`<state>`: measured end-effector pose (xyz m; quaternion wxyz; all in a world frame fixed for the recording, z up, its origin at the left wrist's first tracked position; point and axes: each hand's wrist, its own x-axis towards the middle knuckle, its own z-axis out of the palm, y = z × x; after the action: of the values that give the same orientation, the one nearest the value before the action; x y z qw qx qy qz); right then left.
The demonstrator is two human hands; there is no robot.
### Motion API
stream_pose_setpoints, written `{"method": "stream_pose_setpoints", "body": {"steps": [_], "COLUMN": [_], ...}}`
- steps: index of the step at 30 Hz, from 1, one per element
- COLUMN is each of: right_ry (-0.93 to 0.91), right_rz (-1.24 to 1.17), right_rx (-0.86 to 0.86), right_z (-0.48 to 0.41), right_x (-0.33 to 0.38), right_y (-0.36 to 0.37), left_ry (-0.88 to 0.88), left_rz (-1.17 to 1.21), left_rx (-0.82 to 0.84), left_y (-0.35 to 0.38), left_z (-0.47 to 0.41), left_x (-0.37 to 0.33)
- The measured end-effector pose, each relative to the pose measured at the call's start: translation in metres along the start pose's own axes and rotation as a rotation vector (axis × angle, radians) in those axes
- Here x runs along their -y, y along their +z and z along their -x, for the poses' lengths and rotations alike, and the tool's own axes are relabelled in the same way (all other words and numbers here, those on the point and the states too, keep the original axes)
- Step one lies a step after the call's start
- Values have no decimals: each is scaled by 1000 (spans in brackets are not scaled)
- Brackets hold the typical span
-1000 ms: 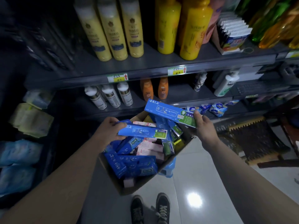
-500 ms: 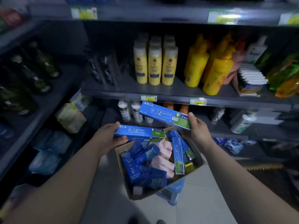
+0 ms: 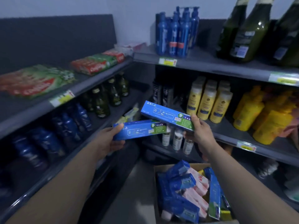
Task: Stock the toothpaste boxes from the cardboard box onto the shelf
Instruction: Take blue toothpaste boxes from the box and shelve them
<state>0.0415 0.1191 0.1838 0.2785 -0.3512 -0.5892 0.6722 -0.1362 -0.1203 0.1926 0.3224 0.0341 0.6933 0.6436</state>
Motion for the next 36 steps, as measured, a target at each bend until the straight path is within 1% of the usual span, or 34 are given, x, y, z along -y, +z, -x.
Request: {"method": "stream_pose_setpoints", "body": {"steps": [2,6,11,16,22,26,30,36], "right_ry": [-15,-62,-97,-130,-109,-82,-59,-60], "right_rz": [-33,-83,-153,-200,-249,-236,-196,-107], "right_rx": [44,158,305,448,623,714,778,846], "right_z": [7,30,60,88,117,130,133,111], "right_x": [12,39,61,73,82,81,79,85], "right_y": [29,94,180,259,346,395,435,488], "left_ry": [67,155,246,340,466,469,463,417], "left_rz": [36,174,263,340,402,375,316,192], "left_rx": [-132,-214,-415,-492,-677,-796,-873,-964], "left_y": [-31,-97,-183,-263,-349,-396,-421,-453], "left_z": [11,44,89,129,173,187,186,156], "left_x": [-11,-32,-54,-57,-60,-58,-59,-65]}}
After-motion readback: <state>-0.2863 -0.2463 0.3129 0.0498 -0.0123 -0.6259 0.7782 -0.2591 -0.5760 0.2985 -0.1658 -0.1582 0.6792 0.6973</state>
